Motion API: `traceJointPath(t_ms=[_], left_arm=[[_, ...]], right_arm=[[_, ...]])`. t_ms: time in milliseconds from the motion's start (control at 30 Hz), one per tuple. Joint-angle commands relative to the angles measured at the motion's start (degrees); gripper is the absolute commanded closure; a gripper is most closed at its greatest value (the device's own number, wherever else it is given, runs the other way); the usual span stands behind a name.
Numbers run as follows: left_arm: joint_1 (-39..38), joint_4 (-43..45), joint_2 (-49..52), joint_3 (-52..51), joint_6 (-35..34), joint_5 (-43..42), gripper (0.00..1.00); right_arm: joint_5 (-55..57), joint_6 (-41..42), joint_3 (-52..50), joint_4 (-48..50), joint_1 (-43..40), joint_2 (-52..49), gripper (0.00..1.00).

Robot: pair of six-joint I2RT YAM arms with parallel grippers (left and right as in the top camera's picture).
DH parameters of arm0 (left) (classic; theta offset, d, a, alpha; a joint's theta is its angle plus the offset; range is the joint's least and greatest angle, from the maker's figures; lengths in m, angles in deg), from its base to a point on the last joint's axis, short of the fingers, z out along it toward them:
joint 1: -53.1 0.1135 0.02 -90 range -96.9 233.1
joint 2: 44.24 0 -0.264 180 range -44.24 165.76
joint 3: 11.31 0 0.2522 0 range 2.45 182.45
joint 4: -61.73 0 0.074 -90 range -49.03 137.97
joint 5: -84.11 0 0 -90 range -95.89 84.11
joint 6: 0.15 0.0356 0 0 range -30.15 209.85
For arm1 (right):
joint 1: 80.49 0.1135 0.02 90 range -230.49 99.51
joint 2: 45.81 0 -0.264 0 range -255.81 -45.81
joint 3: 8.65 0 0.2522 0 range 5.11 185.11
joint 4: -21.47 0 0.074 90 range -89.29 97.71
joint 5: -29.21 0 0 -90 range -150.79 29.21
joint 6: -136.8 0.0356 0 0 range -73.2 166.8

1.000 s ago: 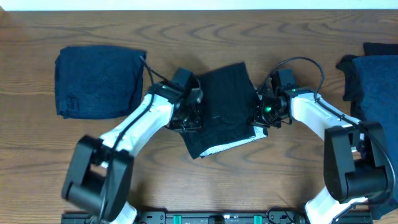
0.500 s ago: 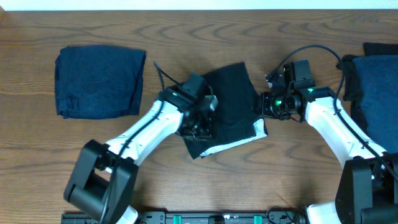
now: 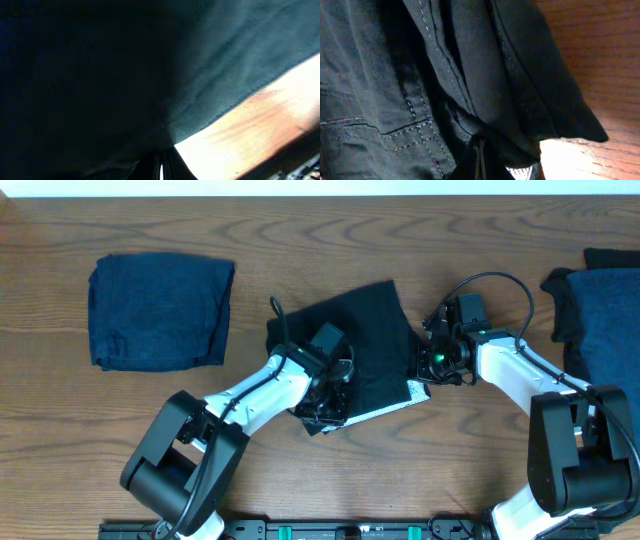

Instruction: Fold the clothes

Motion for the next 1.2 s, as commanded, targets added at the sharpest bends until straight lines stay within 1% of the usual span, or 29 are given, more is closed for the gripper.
traceJointPath(t_ms=[0,133,267,367,433,467,500,567,600,667,700,767,867,1167], left_arm=[[0.04,0.63,0.79,-0.72,-0.79,1.99,0.94],[0.39,-0.7,-1.97,1.7,-0.72,-1.16,0.94],[1.16,-2.89,-8.0,6.23,-0.81,-1.07,0.94],[1.84,-2.89,-13.11,7.1,-4.13,0.66,0.94],[1.81,-3.61,-15.56,7.08,-5.92,3.65,0.94],[1.79,-4.11,-16.2,7.06,-6.4,4.83,0.94],[1.64,-4.68,-16.52,6.99,-6.84,5.86,0.94],[1.53,-5.75,-16.37,6.62,-7.48,7.43,0.94],[1.44,-5.95,-16.2,6.1,-8.04,8.26,0.94],[1.42,-6.12,-15.43,4.68,-9.9,10.08,0.94],[1.42,-6.1,-14.93,3.98,-10.78,10.71,0.94],[1.44,-6.03,-13.42,2.56,-11.96,11.39,0.94],[1.42,-6.08,-10.95,1.33,-11.93,11.41,0.94],[1.42,-5.01,-0.81,1.22,-11.58,11.43,0.94]], right_arm=[[1.86,-0.66,-0.79,-0.39,-0.04,-2.51,0.99],[0.37,-0.7,0.24,-1.22,-0.24,-0.02,0.99],[0.22,-0.94,2.27,-3.5,-0.39,4.87,0.97],[0.9,-1.57,4.28,-6.29,-1.44,9.27,0.91],[3.13,-1.7,4.94,-8.46,-2.84,12.57,0.79],[4.57,-1.77,4.94,-9.18,-3.65,14.01,0.69],[6.71,-1.75,4.94,-10.01,-4.74,15.52,0.59],[10.91,-1.75,4.94,-11.15,-6.88,17.59,0.3],[13.31,-1.75,4.94,-11.63,-8.31,18.53,0.18],[17.16,-1.75,4.94,-12.55,-11.08,19.61,0.02],[18.73,-1.75,4.94,-13.05,-12.37,19.74,0.01],[20.98,-1.75,4.92,-14.53,-14.78,19.76,0.01],[21.24,-1.73,4.83,-15.32,-17.11,19.52,0.01],[21.22,-1.73,4.83,-15.3,-17.77,19.52,0.01]])
